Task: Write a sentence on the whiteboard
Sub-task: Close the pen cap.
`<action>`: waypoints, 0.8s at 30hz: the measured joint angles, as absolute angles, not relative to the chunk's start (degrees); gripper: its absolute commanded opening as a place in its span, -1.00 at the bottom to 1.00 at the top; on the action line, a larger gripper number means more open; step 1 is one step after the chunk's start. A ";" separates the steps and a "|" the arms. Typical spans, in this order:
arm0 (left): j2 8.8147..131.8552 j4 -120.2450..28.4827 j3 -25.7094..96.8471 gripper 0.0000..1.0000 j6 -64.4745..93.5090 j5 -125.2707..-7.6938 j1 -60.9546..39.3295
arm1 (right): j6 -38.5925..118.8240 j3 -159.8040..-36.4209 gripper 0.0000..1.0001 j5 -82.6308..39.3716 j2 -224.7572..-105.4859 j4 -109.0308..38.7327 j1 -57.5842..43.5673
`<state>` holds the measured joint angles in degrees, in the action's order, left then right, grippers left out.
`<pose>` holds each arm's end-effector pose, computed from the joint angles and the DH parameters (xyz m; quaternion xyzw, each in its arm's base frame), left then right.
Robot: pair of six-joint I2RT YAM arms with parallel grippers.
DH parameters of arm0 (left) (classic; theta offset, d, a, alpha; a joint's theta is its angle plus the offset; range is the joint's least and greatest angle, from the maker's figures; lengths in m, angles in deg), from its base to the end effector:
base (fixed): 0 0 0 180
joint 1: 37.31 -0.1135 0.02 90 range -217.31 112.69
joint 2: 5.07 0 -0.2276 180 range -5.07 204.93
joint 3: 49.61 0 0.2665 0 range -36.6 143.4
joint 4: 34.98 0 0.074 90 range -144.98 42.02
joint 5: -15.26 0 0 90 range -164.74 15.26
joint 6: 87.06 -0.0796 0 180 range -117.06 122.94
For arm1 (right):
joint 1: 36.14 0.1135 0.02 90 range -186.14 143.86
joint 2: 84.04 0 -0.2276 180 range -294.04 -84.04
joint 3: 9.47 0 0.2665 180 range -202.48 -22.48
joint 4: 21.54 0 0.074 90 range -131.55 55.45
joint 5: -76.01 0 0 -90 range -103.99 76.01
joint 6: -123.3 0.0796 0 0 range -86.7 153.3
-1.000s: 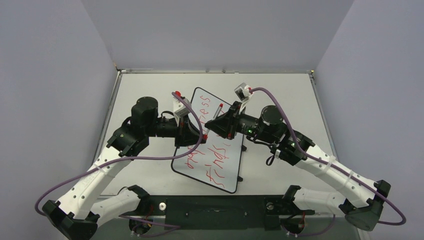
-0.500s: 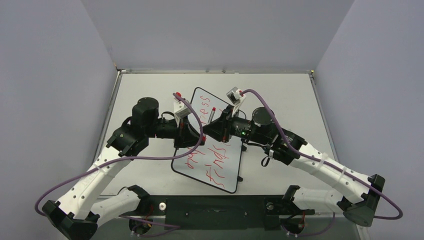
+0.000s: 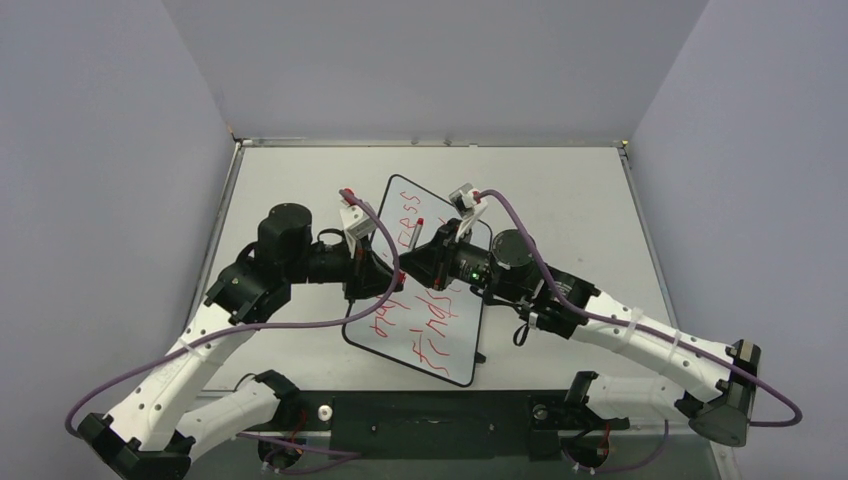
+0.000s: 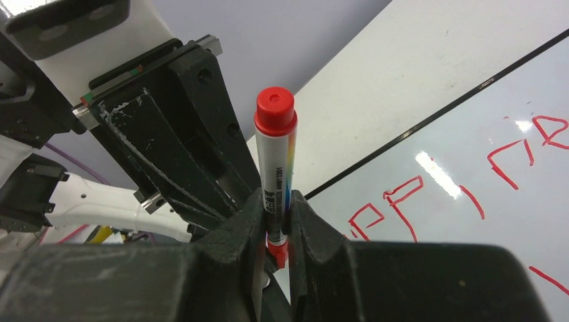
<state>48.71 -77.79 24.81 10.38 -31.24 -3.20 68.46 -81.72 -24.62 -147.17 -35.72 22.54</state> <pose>0.1820 -0.1894 0.3413 0.3790 0.7023 -0.4713 0.3755 0.1600 0.2912 0.3453 -0.2109 0.7063 0.5377 0.4093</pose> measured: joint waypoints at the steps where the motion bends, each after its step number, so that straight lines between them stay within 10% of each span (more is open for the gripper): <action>1: 48.53 -77.79 24.72 -1.00 10.66 -31.89 -3.16 | 68.87 -81.48 -1.00 -23.51 -147.24 -35.29 22.91; 24: 44.45 -81.02 24.06 -1.00 12.70 -45.95 -2.09 | 78.67 -80.02 -1.00 -0.19 -152.35 -29.23 31.02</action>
<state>44.45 -81.02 24.06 12.70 -45.95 -2.09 78.67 -80.02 -0.19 -152.35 -29.23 31.02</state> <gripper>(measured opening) 0.065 0.106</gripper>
